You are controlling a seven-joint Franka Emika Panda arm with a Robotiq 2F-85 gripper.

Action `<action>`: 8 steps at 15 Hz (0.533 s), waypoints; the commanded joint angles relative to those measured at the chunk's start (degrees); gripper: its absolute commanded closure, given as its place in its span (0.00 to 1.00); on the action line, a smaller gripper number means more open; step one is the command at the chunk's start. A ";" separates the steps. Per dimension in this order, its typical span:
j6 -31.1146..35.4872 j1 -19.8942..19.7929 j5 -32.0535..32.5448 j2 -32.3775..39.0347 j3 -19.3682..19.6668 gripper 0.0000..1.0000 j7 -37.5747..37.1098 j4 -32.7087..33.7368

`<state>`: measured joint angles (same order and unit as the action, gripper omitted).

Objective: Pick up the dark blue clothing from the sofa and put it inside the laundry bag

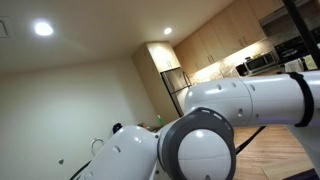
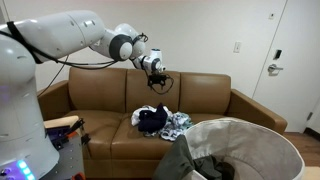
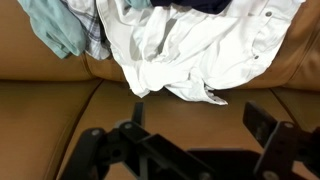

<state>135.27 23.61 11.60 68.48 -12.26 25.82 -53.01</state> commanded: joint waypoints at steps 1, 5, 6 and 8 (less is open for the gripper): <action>0.17 -0.11 -0.08 -0.12 0.03 0.00 -0.23 -0.22; -0.52 0.03 0.07 -0.04 0.33 0.00 -0.11 0.24; -0.77 0.19 0.13 0.13 0.66 0.00 -0.56 0.65; -0.89 0.15 0.10 0.52 0.76 0.00 -0.20 1.41</action>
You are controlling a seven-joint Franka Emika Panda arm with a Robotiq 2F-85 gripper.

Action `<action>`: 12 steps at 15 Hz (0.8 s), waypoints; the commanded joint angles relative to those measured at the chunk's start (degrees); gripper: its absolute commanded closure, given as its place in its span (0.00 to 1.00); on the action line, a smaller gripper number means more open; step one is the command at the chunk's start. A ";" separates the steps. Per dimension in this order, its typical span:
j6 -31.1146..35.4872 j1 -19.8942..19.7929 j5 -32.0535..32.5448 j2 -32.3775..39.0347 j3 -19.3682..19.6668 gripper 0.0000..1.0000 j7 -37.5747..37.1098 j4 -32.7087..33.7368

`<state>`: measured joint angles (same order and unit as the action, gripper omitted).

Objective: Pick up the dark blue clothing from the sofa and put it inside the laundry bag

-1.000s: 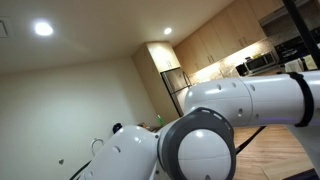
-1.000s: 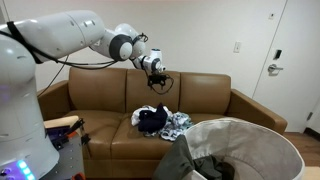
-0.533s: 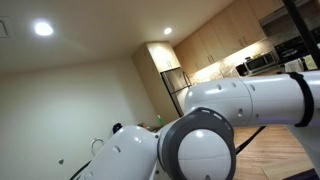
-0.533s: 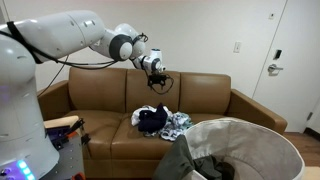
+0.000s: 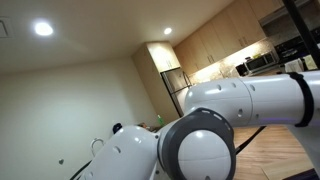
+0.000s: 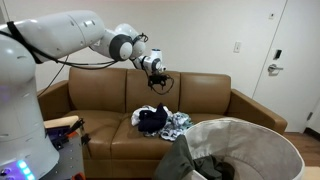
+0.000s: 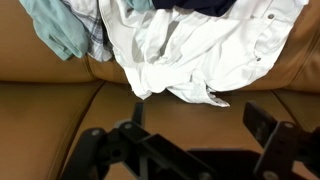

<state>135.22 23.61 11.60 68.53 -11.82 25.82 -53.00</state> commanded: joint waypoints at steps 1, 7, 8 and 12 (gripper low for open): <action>-1.38 0.14 0.03 0.72 0.44 0.00 -0.23 1.97; -5.88 -1.87 -1.61 7.63 -1.35 0.00 4.02 11.72; -7.03 -2.35 -1.98 9.61 -1.85 0.00 5.02 14.17; -10.95 -2.91 -3.11 14.76 -1.95 0.00 3.66 19.50</action>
<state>128.42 20.95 10.34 77.76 -12.70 28.80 -41.40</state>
